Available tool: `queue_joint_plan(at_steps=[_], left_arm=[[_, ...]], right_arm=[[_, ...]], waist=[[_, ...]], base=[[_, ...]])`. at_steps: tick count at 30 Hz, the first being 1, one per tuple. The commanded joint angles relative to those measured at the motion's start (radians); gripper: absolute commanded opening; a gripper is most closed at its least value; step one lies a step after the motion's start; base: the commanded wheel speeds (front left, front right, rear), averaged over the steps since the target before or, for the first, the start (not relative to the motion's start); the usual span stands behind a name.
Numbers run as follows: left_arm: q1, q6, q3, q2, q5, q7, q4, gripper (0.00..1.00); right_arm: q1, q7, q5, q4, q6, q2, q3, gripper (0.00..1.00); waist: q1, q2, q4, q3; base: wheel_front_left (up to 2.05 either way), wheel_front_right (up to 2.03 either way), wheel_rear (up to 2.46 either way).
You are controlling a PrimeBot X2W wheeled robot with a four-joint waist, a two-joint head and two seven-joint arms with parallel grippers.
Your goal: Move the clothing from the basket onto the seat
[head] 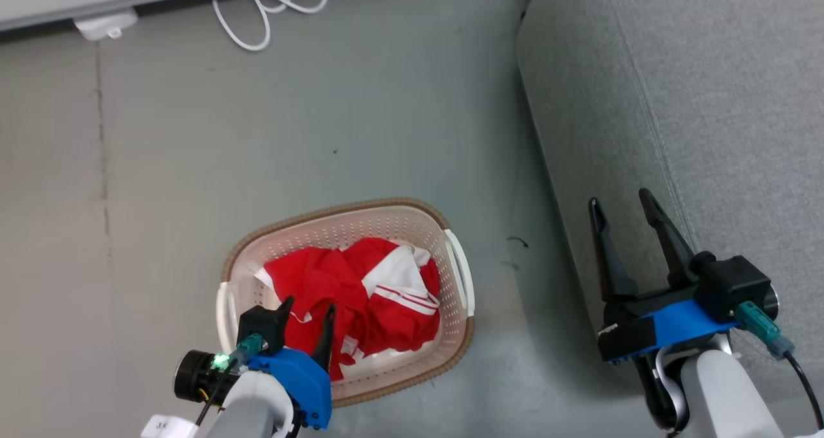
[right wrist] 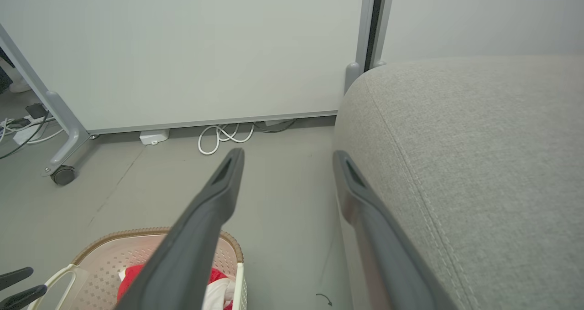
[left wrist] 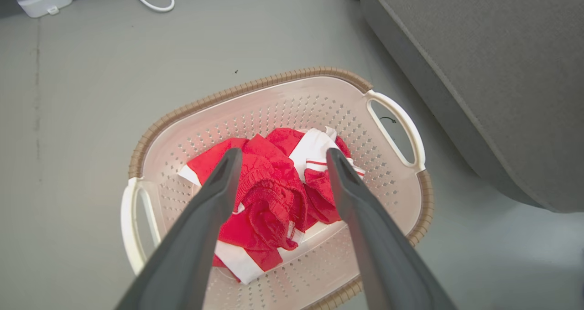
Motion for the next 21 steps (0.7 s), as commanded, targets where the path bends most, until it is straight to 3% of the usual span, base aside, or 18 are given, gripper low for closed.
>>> queue_joint_plan(at_steps=[1, 9, 21], left_arm=[[-0.03, -0.007, -0.003, 0.003, -0.015, 0.011, 0.029, 1.0], [-0.174, -0.006, -0.035, 0.003, -0.053, 0.068, 0.228, 1.0], [-0.3, 0.021, -0.045, 0.0, -0.155, 0.166, 0.349, 1.0]], right_arm=[[-0.019, -0.006, 0.007, -0.008, 0.0, -0.003, 0.003, 1.0], [-0.055, -0.011, 0.015, -0.042, 0.0, -0.003, 0.009, 1.0], [-0.08, -0.012, 0.017, -0.08, 0.0, -0.003, 0.011, 1.0]], waist=[[-0.0001, 0.0, -0.029, 0.045], [-0.0001, 0.0, -0.061, 0.152], [-0.0001, 0.0, -0.053, 0.263]], base=[[0.0, 0.0, 0.0], [0.0, 0.0, 0.0], [0.0, 0.0, 0.0]])
